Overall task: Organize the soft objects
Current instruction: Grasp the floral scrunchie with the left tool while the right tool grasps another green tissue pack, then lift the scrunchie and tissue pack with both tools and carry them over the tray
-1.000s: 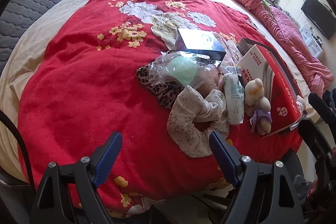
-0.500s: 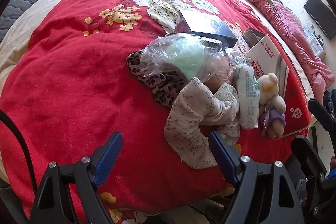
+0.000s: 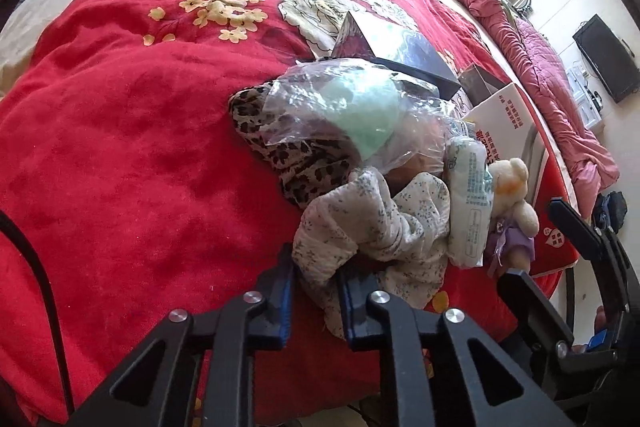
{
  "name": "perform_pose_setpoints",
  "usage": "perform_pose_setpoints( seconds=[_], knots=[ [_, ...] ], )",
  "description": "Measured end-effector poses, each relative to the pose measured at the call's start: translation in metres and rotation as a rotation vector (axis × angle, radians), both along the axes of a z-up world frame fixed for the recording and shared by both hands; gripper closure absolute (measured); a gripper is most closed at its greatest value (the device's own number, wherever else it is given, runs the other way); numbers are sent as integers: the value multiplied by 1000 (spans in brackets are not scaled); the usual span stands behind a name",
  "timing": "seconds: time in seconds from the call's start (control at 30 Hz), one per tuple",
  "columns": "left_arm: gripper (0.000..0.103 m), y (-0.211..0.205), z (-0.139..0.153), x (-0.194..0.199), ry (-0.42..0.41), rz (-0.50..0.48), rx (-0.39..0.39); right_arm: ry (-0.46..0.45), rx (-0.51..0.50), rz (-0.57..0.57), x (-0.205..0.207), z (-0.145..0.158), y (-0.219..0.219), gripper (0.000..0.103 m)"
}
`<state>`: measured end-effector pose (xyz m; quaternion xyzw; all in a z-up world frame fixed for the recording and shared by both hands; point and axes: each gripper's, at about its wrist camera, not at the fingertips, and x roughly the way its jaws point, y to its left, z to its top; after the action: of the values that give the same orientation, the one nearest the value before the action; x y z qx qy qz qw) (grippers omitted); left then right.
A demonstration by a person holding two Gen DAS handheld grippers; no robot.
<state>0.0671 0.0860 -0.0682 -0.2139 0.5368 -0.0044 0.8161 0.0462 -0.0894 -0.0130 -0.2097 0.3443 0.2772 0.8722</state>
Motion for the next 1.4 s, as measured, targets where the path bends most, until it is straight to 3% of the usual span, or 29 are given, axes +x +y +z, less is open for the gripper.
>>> perform_pose_setpoints(
  seconds=[0.13, 0.43, 0.53, 0.63, 0.7, 0.9, 1.03, 1.4],
  knots=[
    [93, 8, -1, -3, -1, 3, -19, 8, -29, -4, 7, -9, 13, 23],
    [93, 13, 4, -22, 14, -14, 37, 4, -124, -20, 19, -31, 36, 22],
    [93, 15, 5, -24, 10, -10, 41, 13, -137, -37, 24, -37, 36, 26],
    [93, 15, 7, -26, 0, -9, 38, 28, -147, -48, 27, -41, 32, 43],
    [93, 15, 7, -27, -2, -10, 37, 54, -136, -55, 30, -41, 27, 57],
    [93, 17, 12, -30, -25, -3, 29, 65, -40, -51, 29, -30, 11, 64],
    [93, 16, 22, -32, -66, 1, 45, 82, 20, -47, 26, -21, 5, 66],
    [93, 9, 63, -47, -177, 24, 91, 14, 124, -8, 12, 12, -1, 68]
  ],
)
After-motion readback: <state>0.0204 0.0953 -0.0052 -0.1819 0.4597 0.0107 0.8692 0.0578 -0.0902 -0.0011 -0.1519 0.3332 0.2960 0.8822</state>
